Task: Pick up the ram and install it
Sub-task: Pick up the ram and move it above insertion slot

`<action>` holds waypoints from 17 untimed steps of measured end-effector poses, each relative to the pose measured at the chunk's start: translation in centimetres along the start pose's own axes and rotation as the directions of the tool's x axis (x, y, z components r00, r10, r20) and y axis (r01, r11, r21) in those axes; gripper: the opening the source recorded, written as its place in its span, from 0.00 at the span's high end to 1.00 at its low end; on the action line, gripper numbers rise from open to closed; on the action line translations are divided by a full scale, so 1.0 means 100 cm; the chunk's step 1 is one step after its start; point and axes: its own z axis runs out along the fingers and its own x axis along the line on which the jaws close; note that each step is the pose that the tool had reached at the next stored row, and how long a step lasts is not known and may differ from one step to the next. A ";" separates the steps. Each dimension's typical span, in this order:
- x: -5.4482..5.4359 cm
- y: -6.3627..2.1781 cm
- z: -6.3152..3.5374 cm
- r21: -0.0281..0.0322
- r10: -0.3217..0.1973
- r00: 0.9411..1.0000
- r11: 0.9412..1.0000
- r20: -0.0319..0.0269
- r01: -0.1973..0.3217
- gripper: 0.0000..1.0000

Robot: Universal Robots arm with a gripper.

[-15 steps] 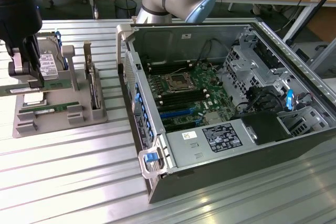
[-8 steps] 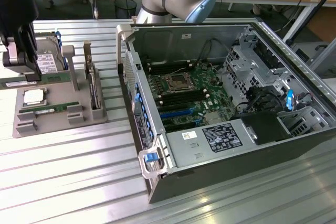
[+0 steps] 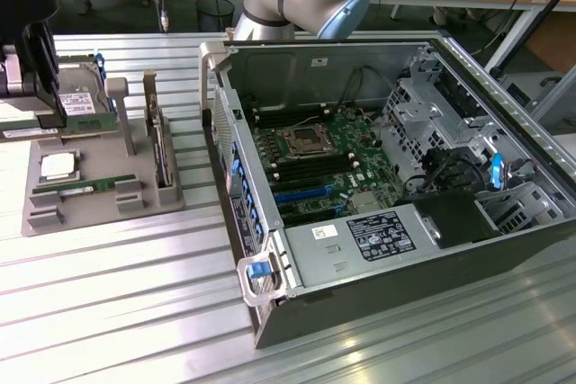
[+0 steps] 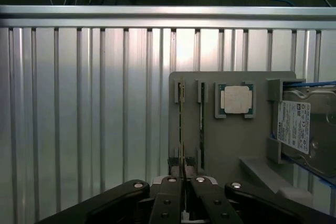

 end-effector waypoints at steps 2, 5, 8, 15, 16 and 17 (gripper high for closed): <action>0.000 0.0001 -0.0053 0.000 0.000 1.000 1.000 0.000 0.000 0.87; 0.000 0.0002 -0.0101 0.000 0.000 1.000 1.000 0.000 0.000 0.87; 0.001 0.0004 -0.0187 0.000 0.000 1.000 1.000 0.000 0.000 0.87; 0.001 0.0006 -0.0371 0.000 0.000 1.000 1.000 0.000 0.000 0.87; 0.001 0.0007 -0.0386 0.000 0.000 1.000 1.000 0.000 0.000 0.87; 0.001 0.0007 -0.0401 0.000 0.000 1.000 1.000 0.000 0.000 0.87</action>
